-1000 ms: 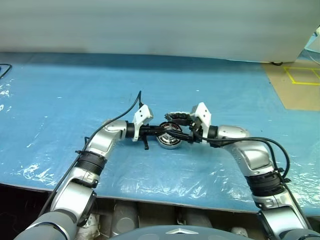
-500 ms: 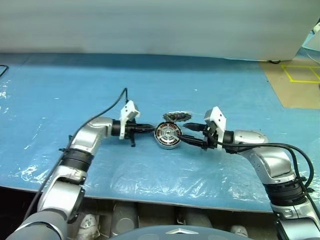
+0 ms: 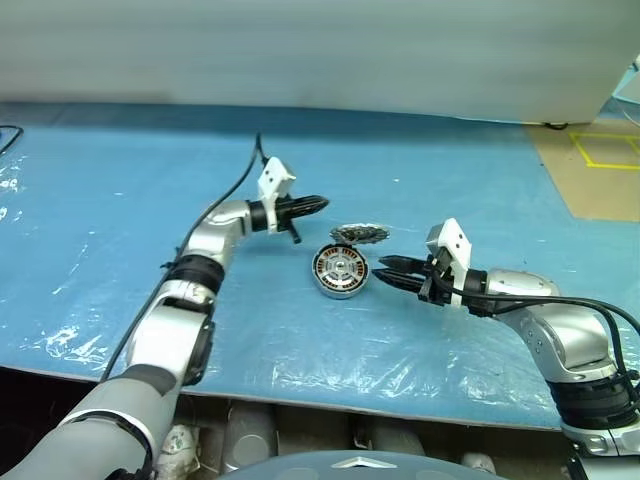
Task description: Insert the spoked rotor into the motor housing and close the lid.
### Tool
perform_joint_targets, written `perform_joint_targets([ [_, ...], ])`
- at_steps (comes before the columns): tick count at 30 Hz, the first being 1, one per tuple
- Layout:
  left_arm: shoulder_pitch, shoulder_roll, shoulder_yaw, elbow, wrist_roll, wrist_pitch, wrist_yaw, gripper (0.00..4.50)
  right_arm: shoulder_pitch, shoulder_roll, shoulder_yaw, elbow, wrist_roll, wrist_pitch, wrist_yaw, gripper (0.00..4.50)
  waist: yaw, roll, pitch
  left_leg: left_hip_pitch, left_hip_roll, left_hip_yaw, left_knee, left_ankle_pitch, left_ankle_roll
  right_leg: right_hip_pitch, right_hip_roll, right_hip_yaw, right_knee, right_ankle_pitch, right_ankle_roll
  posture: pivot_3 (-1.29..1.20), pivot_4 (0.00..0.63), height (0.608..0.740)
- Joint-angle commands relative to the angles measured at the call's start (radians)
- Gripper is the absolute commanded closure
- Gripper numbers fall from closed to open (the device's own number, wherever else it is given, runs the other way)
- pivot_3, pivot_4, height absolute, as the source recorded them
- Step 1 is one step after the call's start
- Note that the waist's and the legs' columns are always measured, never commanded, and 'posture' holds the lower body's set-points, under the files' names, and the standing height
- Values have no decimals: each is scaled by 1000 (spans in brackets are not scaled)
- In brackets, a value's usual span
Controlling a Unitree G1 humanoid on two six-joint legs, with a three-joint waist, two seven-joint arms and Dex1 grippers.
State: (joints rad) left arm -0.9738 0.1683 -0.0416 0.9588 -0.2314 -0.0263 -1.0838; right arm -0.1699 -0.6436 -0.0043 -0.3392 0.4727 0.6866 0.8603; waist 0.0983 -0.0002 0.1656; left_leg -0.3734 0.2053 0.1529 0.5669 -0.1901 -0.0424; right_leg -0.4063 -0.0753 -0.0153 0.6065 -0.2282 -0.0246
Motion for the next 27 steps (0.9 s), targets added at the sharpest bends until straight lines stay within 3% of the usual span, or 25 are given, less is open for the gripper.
perform_joint_targets([
  [1,-87,-44,36,75,-16,-56,-44,4500,13,-14,-35,-61,16,5,-24,4469,-1,0,0,0,0,0,0,0,0,0,0,0,0,0,0,0,150,740],
  [7,-152,-78,7,142,-2,19,-287,4500,55,-10,-33,-97,18,8,-54,4469,-1,0,0,1,0,0,-1,0,0,0,0,0,0,0,0,0,150,740],
  [15,-81,-53,-121,80,103,96,-479,4500,83,-11,-45,-113,28,6,-75,4469,2,0,0,1,0,0,-1,0,0,0,-1,0,0,0,0,0,150,740],
  [23,71,4,-234,-97,185,97,-491,4500,73,-10,-45,-104,27,0,-82,4469,0,0,0,1,1,-1,-1,0,0,0,-1,-2,0,-2,-4,0,150,740],
  [27,142,22,-213,-174,173,59,-412,4500,50,12,-62,-100,44,-4,-91,4469,-1,0,0,4,0,0,-1,0,0,2,-1,-1,0,-2,-4,0,150,740],
])
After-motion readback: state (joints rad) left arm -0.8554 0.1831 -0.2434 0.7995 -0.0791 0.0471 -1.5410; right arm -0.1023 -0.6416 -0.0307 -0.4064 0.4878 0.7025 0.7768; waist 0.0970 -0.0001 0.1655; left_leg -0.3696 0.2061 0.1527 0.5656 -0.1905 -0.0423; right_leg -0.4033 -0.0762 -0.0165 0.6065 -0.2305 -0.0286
